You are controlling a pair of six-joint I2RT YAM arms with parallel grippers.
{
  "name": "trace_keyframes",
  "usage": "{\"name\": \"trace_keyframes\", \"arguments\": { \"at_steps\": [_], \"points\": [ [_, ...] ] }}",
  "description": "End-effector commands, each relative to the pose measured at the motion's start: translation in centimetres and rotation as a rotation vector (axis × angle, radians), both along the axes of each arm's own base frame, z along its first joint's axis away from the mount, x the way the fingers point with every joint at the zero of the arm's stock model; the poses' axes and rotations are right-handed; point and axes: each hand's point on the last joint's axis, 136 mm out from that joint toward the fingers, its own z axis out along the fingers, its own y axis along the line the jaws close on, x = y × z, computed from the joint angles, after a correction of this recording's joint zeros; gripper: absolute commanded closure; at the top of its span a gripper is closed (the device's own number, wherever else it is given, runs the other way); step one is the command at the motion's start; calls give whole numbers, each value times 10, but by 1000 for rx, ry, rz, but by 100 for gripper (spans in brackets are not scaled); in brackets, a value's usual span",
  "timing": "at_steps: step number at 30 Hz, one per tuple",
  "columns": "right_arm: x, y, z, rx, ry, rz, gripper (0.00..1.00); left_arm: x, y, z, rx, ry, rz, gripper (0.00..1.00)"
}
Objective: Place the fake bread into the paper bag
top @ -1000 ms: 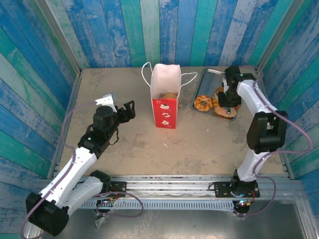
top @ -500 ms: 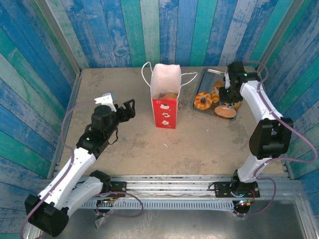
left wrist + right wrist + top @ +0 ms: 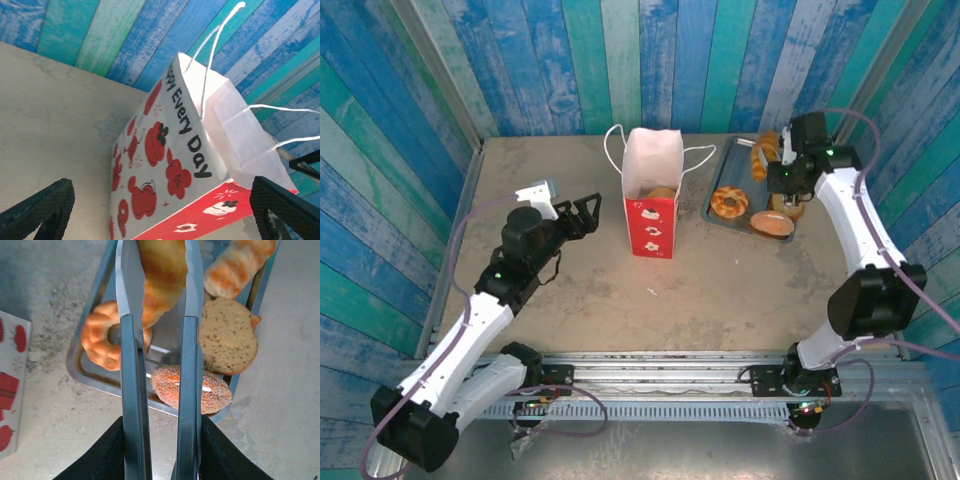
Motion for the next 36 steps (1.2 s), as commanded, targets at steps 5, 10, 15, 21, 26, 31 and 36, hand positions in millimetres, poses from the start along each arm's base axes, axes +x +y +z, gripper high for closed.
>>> {"name": "trace_keyframes", "arguments": {
  "at_steps": [5,10,15,21,26,31,36],
  "points": [
    [-27,31,88,97,-247,66,64,15,-36,16,-112,22,-141,3],
    [-47,64,136,139,-391,149,64,33,-49,14,-164,59,-152,0],
    [-65,96,177,198,-488,235,64,48,-53,13,-193,78,-136,4],
    [-77,149,190,230,-514,381,64,61,-60,3,-204,121,-131,13],
    [-82,195,175,201,-470,496,64,67,-67,-9,-220,158,-149,20],
    [-80,220,141,101,-368,543,63,71,-73,-16,-233,177,-165,26],
    [-75,225,115,8,-293,539,63,73,-72,-23,-236,194,-153,31]
  ]
}}
